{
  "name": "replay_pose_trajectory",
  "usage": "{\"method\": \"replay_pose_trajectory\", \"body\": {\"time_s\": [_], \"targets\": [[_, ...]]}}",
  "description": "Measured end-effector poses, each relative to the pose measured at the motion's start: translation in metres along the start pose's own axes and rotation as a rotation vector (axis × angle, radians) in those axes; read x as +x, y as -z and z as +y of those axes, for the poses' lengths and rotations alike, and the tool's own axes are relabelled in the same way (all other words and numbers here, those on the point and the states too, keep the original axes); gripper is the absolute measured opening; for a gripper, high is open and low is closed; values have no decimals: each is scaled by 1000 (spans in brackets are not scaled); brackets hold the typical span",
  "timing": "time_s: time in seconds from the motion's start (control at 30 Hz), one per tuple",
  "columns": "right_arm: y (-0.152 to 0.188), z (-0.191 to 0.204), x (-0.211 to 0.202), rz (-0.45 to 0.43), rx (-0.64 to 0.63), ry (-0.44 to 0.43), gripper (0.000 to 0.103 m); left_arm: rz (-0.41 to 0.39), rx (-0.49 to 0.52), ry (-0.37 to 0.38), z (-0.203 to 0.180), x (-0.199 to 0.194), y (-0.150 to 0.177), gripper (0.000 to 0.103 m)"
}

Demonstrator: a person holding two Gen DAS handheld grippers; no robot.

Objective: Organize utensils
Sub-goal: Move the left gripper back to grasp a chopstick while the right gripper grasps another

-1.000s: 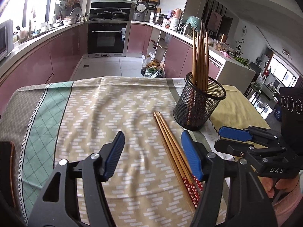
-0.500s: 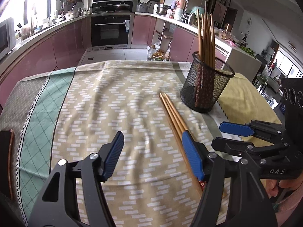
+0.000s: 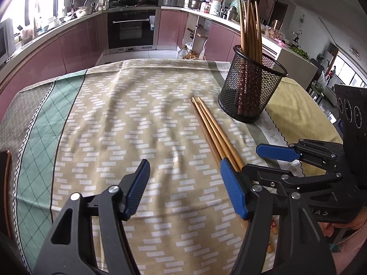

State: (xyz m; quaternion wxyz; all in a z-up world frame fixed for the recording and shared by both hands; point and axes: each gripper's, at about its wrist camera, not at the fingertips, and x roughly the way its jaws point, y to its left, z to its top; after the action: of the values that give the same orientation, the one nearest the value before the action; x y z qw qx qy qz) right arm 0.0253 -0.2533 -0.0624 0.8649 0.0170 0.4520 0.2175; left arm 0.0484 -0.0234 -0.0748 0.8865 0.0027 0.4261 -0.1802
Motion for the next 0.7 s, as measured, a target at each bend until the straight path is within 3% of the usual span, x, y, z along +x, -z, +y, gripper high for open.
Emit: {"method": "replay_pose_trajectory", "body": {"time_s": [0.07,0.43,0.7], "targets": [[0,1,2,8,-7,11,37,7,1,4,-1,2,0,63],[-2,-7,-3,19,-11,64,34,55,9,39,-7,17,2,62],[-1,-14,-4,19,9,46,34,70,45,34,-17,26,-2,61]]}}
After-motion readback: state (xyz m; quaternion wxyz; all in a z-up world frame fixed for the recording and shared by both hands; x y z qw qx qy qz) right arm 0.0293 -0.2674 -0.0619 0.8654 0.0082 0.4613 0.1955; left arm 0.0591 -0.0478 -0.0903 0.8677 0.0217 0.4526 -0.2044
